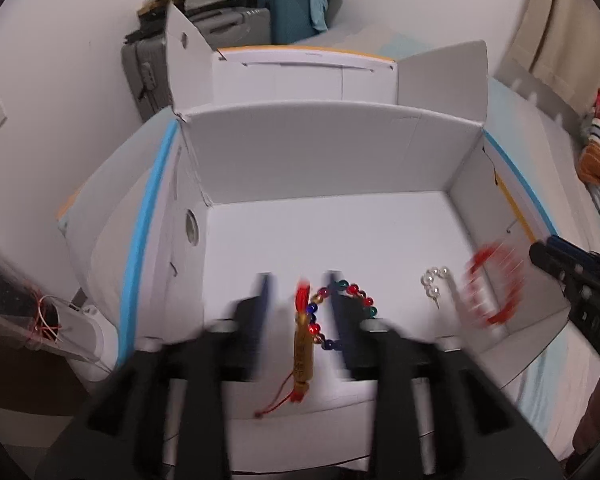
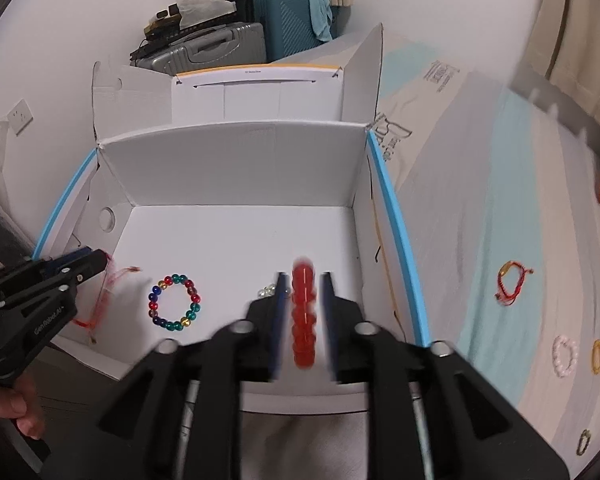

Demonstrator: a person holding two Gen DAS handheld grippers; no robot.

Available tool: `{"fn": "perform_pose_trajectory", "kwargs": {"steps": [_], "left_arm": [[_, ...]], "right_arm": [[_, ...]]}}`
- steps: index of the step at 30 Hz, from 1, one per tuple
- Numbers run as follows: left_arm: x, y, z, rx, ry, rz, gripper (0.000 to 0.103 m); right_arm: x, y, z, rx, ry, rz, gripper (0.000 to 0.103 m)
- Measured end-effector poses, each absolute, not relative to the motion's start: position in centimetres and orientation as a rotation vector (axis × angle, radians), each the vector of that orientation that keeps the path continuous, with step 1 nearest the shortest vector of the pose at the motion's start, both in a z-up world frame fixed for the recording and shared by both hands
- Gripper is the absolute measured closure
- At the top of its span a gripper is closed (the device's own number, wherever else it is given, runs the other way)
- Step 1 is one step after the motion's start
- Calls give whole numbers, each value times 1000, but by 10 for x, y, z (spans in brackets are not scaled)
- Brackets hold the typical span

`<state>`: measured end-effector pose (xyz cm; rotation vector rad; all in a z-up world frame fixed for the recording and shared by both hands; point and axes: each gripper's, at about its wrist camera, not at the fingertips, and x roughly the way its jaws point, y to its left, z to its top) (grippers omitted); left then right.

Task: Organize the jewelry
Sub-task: 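Open both tools to drop the red bracelets into the white box, then move both tools back over the pink-white and brown-green bead bracelets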

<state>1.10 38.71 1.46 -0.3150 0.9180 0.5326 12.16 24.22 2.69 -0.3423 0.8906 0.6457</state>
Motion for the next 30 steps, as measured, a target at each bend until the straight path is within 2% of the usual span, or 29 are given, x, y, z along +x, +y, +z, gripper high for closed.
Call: {"fn": "perform_pose_trajectory", "kwargs": {"steps": [1, 4, 6, 9, 10, 30], "left_arm": [[9, 386, 18, -307, 895, 544, 32], [6, 382, 26, -270, 850, 578, 19], [7, 381, 29, -269, 843, 583, 10], [6, 379, 33, -276, 827, 588, 6], [7, 377, 33, -278, 825, 589, 6], [37, 311, 53, -229, 781, 478, 6]], "right_arm": [[120, 242, 29, -341, 875, 647, 41], [113, 240, 38, -346, 831, 649, 35], [111, 234, 44, -324, 811, 642, 21], [110, 224, 52, -307, 777, 619, 9], [110, 221, 55, -301, 769, 610, 8], [124, 106, 82, -182, 714, 460, 7]]}}
